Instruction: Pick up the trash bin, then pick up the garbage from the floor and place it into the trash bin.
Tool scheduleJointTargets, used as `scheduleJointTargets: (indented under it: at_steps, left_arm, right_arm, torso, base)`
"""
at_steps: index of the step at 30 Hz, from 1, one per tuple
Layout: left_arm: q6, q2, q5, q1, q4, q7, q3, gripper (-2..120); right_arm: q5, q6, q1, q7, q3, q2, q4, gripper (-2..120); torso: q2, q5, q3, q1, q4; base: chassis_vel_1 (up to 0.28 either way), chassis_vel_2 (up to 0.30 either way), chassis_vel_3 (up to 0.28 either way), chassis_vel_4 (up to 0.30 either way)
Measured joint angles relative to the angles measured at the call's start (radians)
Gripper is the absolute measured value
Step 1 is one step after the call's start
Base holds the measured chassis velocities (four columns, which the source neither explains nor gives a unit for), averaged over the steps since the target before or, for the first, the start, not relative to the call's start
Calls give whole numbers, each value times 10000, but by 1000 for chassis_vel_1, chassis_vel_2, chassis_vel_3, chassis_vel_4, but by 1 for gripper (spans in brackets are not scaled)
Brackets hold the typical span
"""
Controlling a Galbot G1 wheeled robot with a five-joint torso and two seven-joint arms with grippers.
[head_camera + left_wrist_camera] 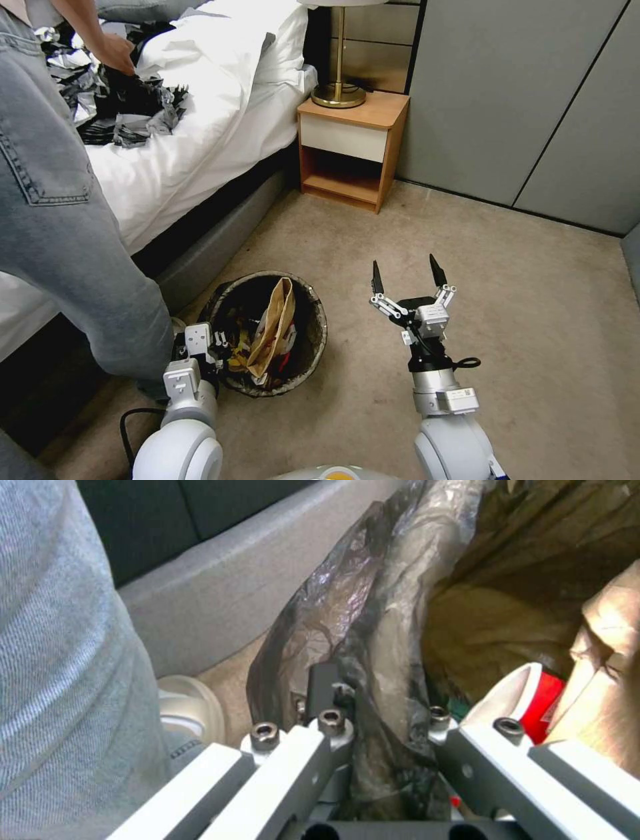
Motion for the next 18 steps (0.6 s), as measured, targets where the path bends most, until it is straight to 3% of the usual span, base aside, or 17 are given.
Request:
scheduleJointTargets:
  at_steps: [8,12,18]
  left_arm:
    - [526,314,-685,119,-324,-4,23,1]
    - [1096,711,-1160,265,-588,407,-60,1]
    - [1266,861,-1318,263,-633,643,-117,1]
  right_arm:
    - [7,-96,102,-14,10,-36,52,100]
    - [0,-91,114,-32,-2,-39,33,100]
    - [-18,-64,126,-64,-12,-41,-40,100]
  torso:
    - [0,0,0,0,0]
    - [0,-1,0,0,0]
    - [0,-1,0,0,0]
  base:
    - [0,0,0,0]
    - [0,0,0,0]
    - [0,0,0,0]
